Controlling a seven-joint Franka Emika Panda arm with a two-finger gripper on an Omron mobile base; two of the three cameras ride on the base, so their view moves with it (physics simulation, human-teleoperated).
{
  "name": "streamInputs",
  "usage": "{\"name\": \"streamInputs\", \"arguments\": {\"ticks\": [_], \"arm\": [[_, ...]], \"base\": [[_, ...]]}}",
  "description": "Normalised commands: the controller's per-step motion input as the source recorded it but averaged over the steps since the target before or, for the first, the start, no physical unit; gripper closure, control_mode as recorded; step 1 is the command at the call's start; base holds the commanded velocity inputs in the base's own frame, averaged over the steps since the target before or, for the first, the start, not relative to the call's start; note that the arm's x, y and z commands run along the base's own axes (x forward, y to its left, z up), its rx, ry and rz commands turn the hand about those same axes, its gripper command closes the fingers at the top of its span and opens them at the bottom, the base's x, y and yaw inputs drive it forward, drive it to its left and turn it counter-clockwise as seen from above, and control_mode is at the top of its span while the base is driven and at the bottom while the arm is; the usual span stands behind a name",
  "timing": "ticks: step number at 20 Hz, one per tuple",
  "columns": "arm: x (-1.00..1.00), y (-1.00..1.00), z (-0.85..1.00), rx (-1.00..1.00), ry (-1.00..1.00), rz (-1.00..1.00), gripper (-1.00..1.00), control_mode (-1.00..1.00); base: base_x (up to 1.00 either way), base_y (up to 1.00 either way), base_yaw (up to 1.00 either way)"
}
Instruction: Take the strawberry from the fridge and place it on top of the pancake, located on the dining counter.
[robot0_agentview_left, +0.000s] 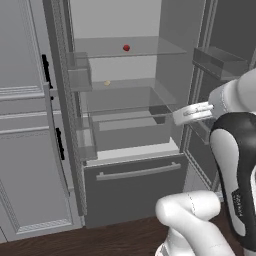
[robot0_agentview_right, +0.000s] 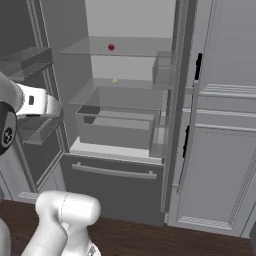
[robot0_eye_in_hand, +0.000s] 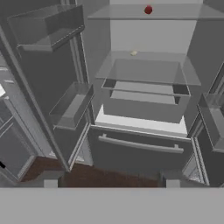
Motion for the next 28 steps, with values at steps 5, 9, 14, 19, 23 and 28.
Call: {"name": "streamInputs", "arguments": {"ticks": [5, 9, 14, 19, 23, 28], "arm": [[-0.42, -0.34, 0.00, -0.02, -0.22, -0.14, -1.00, -1.00], [-0.20, 0.01, 0.01, 0.00, -0.14, -0.25, -1.00, -1.00], [-0.18, -0.12, 0.20, 0.15, 0.00, -0.11, -1.00, -1.00], [-0.13, 0.00, 0.01, 0.14, -0.03, 0.00, -1.00, -1.00], [0.00, 0.00, 0.00, 0.00, 0.00, 0.00, -1.00, 1.00], [0.00, 0.00, 0.00, 0.00, 0.00, 0.00, -1.00, 1.00]], "base": [[0.00, 0.00, 0.00], [0.00, 0.00, 0.00], [0.00, 0.00, 0.00], [0.00, 0.00, 0.00], [0.35, 0.06, 0.00], [0.75, 0.07, 0.00]]}}
